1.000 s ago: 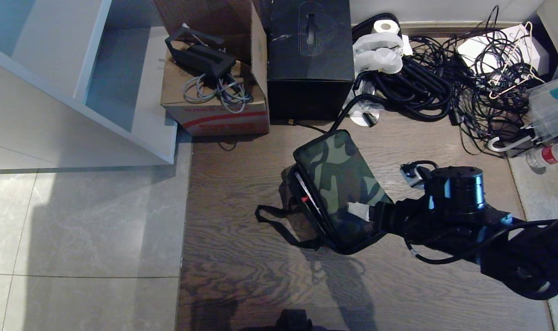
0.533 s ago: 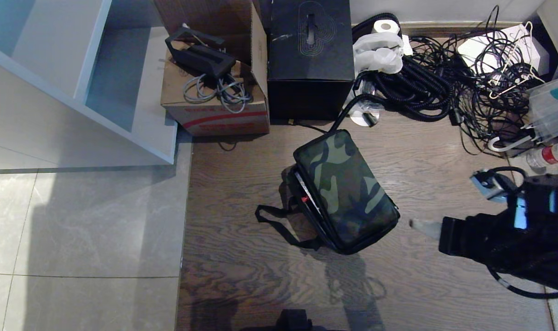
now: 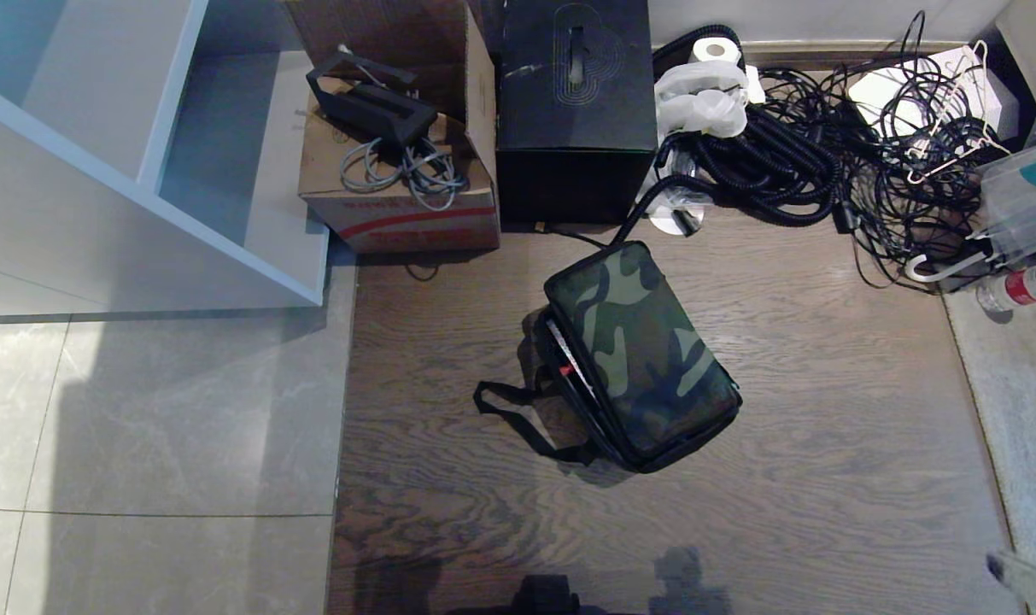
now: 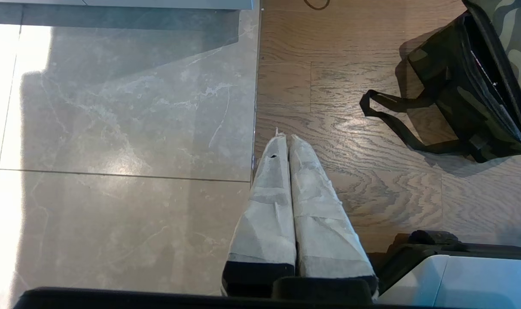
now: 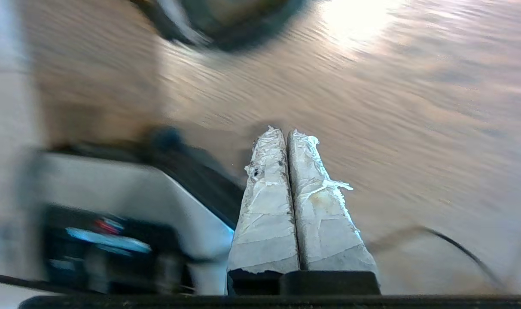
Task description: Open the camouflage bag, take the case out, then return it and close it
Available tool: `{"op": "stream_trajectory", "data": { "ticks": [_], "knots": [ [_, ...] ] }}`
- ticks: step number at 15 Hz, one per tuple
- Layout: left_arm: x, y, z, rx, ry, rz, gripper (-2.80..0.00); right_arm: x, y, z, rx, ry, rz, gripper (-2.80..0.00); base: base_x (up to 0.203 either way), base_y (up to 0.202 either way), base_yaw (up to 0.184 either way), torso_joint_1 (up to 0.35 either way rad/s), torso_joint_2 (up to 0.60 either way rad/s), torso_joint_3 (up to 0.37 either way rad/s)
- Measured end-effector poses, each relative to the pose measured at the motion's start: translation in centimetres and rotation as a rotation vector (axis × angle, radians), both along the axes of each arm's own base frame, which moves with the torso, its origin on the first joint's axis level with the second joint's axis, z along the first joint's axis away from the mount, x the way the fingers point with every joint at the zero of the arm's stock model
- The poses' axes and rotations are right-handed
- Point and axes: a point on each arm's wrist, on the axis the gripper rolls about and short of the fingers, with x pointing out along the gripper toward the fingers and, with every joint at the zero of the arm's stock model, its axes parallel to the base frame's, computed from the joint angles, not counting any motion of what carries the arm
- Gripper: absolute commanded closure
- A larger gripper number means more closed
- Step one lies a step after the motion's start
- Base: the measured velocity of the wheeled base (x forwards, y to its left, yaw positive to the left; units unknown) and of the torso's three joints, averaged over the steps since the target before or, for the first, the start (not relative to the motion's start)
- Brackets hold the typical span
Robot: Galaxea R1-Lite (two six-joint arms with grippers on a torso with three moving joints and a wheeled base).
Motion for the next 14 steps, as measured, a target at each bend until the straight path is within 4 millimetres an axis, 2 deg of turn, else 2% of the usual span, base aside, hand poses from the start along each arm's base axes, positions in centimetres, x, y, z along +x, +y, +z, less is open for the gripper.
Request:
{"op": "stream_trajectory", "data": {
  "ticks": [3, 6, 9, 14],
  "knots": [
    [0.0, 0.0, 0.0, 0.000, 0.000, 0.000, 0.00, -4.0, -0.6, -2.8, -0.059, -0.063, -0.043, 0.00, 0.000, 0.000, 0.000, 0.000, 0.00, 0.000],
    [0.0, 0.0, 0.0, 0.000, 0.000, 0.000, 0.00, -6.2, -0.6, -4.1, -0.065, -0.236, -0.076, 0.00, 0.000, 0.000, 0.000, 0.000, 0.00, 0.000],
    [0.0, 0.0, 0.0, 0.000, 0.000, 0.000, 0.00, -6.8, -0.8, -5.3, -0.013, -0.290, -0.189, 0.00, 0.000, 0.000, 0.000, 0.000, 0.00, 0.000],
    [0.0, 0.0, 0.0, 0.000, 0.000, 0.000, 0.00, -6.9, -0.7, -5.7, -0.070, -0.324, -0.142, 0.00, 0.000, 0.000, 0.000, 0.000, 0.00, 0.000]
  ]
}}
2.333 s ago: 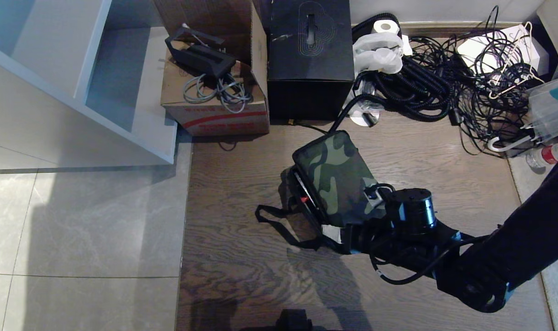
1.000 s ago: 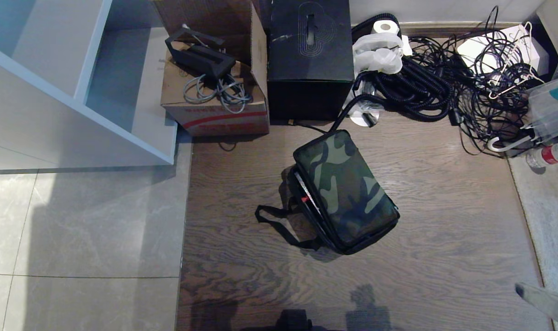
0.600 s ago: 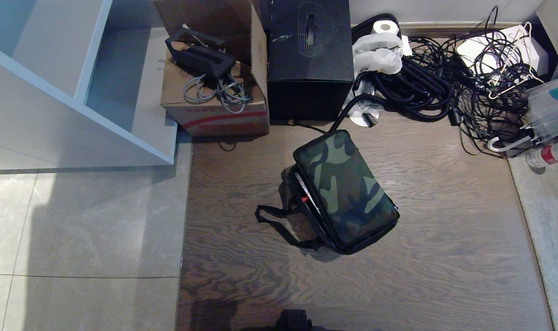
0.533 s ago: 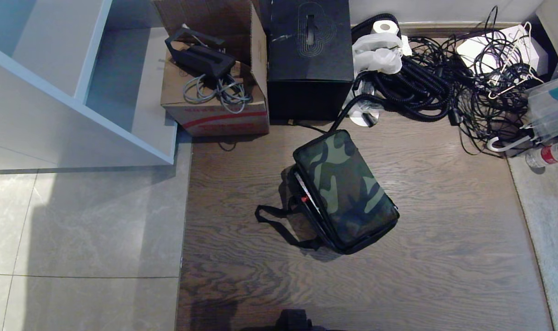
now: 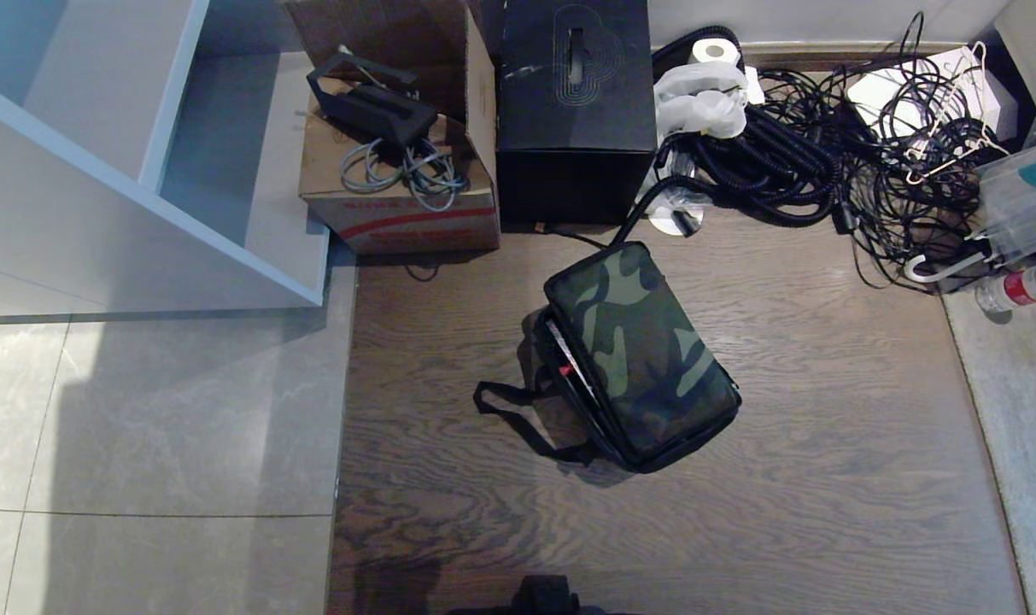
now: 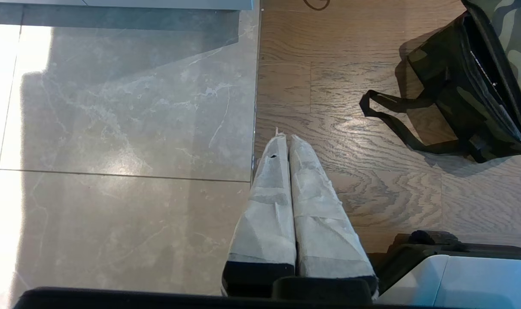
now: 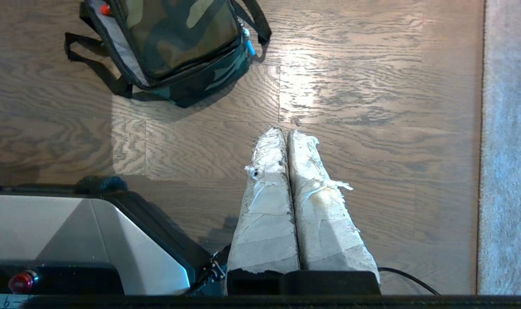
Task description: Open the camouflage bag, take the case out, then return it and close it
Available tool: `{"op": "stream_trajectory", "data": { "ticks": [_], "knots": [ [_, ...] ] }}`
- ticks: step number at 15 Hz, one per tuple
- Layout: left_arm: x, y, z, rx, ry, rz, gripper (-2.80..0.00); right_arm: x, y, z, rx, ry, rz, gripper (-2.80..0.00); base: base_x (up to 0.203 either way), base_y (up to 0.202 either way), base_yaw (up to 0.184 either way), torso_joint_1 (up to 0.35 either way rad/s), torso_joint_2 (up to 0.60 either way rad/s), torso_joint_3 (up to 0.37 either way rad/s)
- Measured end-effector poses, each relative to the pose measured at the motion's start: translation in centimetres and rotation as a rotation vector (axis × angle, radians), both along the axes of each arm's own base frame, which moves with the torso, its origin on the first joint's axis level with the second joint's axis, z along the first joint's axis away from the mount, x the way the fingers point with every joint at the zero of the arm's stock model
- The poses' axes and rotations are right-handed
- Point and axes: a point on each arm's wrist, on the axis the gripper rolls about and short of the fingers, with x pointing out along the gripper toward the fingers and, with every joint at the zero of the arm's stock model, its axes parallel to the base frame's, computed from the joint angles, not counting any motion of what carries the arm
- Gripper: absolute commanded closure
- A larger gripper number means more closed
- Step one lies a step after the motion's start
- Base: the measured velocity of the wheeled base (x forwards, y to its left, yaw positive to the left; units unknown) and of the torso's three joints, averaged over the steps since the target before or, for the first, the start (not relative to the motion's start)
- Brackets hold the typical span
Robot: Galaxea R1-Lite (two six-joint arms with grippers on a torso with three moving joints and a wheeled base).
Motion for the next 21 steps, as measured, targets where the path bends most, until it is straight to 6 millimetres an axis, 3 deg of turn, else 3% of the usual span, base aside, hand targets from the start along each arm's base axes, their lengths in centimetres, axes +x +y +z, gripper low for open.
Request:
{"op": "stream_trajectory", "data": {
  "ticks": [7, 21],
  "knots": [
    [0.00, 0.00, 0.00, -0.001, 0.000, 0.000, 0.00, -0.02, 0.00, -0.02, 0.002, -0.003, 0.000, 0.00, 0.000, 0.000, 0.000, 0.000, 0.00, 0.014],
    [0.00, 0.00, -0.01, -0.004, 0.001, 0.000, 0.00, -0.01, 0.00, -0.03, 0.002, -0.002, 0.001, 0.00, 0.000, 0.000, 0.000, 0.003, 0.00, 0.192]
  ]
}}
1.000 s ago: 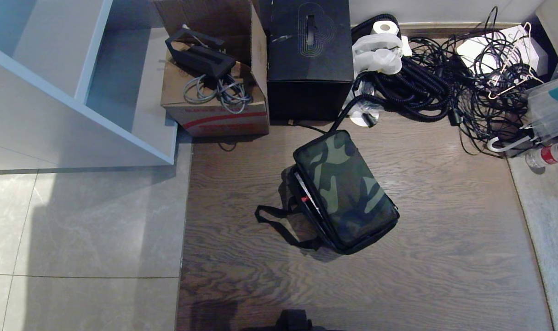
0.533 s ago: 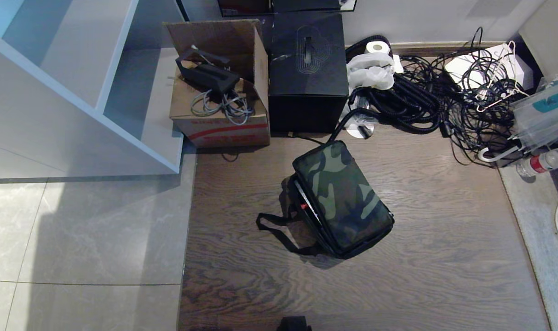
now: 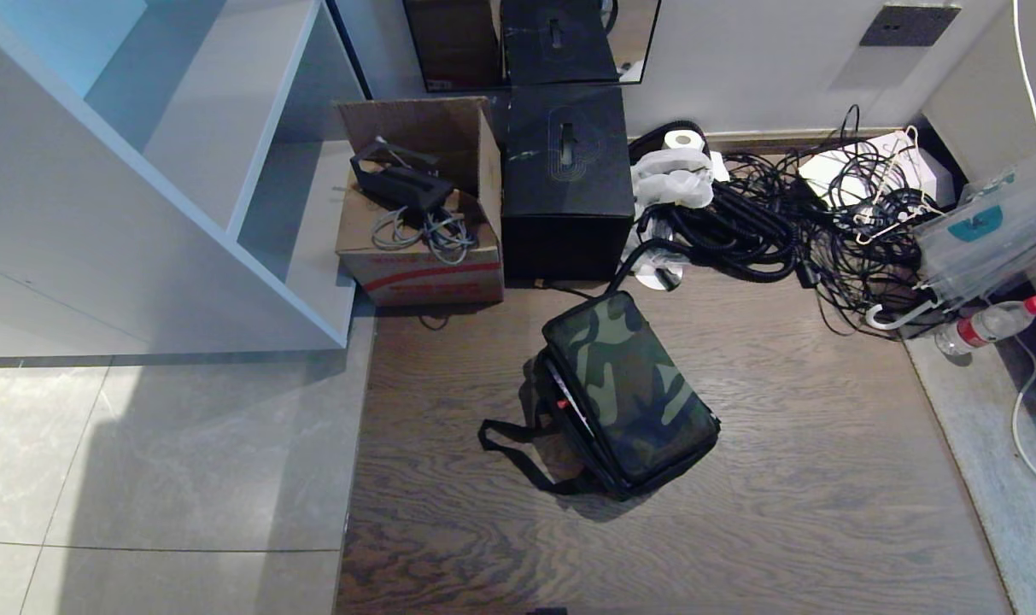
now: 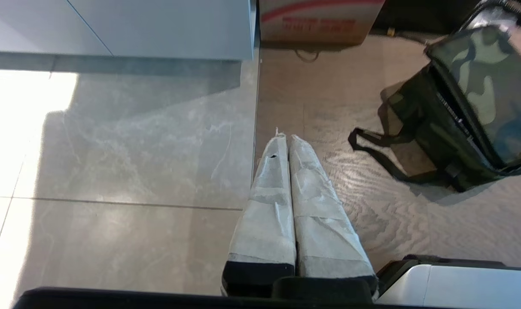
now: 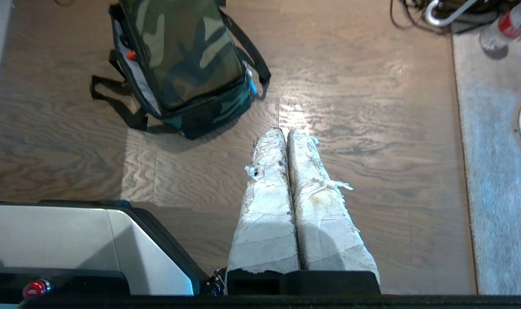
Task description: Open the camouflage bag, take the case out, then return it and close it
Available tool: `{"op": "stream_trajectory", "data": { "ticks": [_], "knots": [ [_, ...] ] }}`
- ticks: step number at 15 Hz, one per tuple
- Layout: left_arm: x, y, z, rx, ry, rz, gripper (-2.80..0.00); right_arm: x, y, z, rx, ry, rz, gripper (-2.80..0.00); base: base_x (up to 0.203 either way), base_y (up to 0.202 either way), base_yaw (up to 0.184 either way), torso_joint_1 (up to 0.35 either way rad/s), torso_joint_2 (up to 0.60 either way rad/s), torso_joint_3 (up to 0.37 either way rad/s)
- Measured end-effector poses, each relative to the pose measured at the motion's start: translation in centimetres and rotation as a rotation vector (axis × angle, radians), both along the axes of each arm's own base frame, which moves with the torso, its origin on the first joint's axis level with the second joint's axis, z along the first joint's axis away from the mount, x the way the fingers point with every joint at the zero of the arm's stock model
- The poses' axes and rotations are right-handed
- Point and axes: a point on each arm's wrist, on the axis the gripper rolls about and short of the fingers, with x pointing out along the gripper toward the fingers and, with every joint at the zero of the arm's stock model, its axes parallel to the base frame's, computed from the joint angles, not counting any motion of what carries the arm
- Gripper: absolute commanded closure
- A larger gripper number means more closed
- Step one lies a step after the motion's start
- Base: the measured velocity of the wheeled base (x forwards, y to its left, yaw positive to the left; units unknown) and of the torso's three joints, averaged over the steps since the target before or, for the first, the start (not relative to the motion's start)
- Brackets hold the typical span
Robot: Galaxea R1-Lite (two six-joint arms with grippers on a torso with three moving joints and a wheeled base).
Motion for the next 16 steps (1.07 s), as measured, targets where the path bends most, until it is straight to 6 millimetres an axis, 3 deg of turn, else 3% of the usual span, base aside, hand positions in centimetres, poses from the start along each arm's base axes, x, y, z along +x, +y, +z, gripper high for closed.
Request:
{"op": "stream_trajectory", "data": {
  "ticks": [16],
  "knots": [
    [0.00, 0.00, 0.00, -0.001, 0.000, 0.000, 0.00, 0.01, -0.01, -0.02, 0.000, 0.001, -0.003, 0.00, 0.000, 0.000, 0.000, 0.002, 0.00, 0.202]
  ]
}}
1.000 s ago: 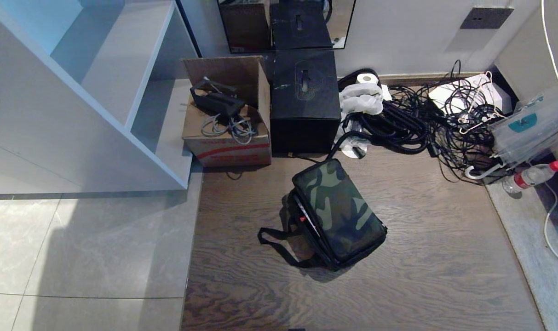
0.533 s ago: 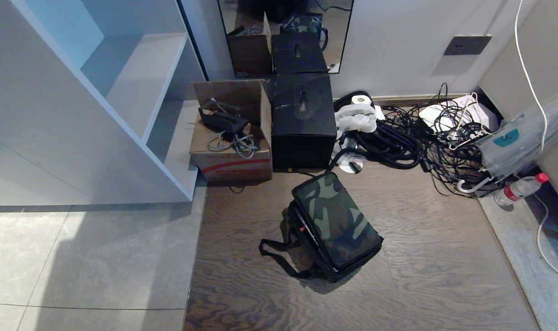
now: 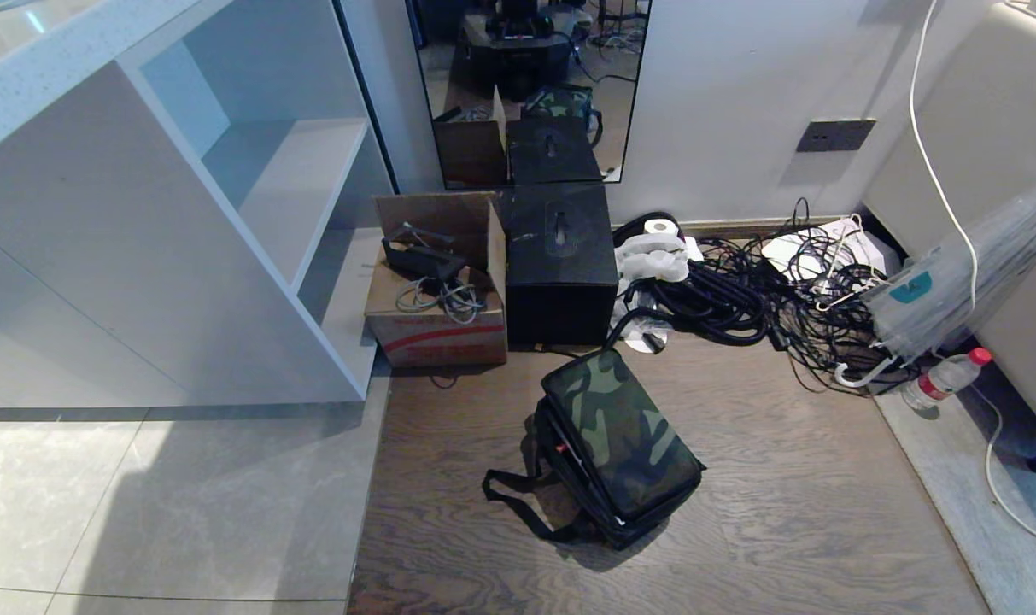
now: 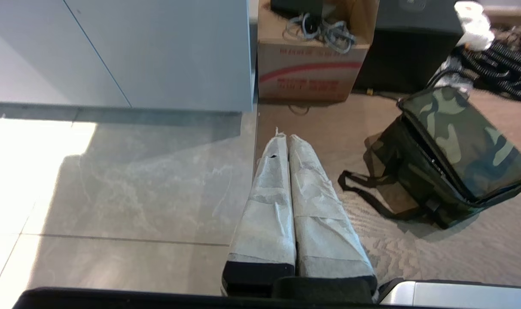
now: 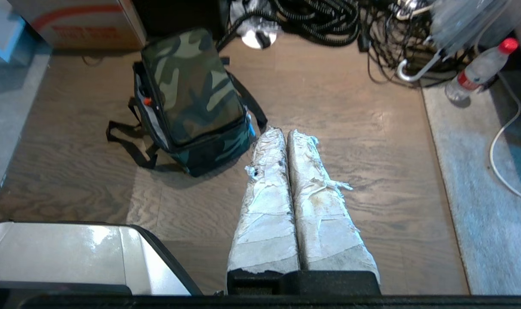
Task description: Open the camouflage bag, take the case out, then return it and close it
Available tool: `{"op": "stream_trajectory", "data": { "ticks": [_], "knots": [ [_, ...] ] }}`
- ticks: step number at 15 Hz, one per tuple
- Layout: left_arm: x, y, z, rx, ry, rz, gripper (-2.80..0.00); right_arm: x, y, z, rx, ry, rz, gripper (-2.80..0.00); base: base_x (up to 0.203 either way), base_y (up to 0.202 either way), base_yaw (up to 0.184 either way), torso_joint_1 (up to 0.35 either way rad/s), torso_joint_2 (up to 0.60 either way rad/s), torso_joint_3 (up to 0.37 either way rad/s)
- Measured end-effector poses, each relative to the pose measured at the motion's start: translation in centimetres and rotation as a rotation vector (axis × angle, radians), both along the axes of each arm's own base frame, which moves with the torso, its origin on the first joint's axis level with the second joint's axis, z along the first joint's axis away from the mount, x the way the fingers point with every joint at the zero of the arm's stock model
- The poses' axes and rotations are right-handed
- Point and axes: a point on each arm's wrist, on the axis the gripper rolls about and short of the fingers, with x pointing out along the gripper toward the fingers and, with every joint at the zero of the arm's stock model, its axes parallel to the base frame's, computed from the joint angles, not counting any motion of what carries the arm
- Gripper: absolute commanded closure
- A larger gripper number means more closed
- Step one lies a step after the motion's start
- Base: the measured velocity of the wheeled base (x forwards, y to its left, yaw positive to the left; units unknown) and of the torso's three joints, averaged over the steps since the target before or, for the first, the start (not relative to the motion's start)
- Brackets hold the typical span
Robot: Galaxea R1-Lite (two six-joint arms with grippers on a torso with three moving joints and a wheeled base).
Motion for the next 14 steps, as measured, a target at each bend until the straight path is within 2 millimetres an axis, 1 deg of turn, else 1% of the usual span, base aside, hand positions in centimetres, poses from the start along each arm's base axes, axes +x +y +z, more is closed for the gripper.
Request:
{"op": "stream_trajectory", "data": {
  "ticks": [14],
  "knots": [
    [0.00, 0.00, 0.00, -0.002, 0.000, 0.000, 0.00, 0.01, 0.00, 0.00, 0.001, 0.000, 0.000, 0.00, 0.000, 0.000, 0.000, 0.003, 0.00, 0.202]
  ]
}}
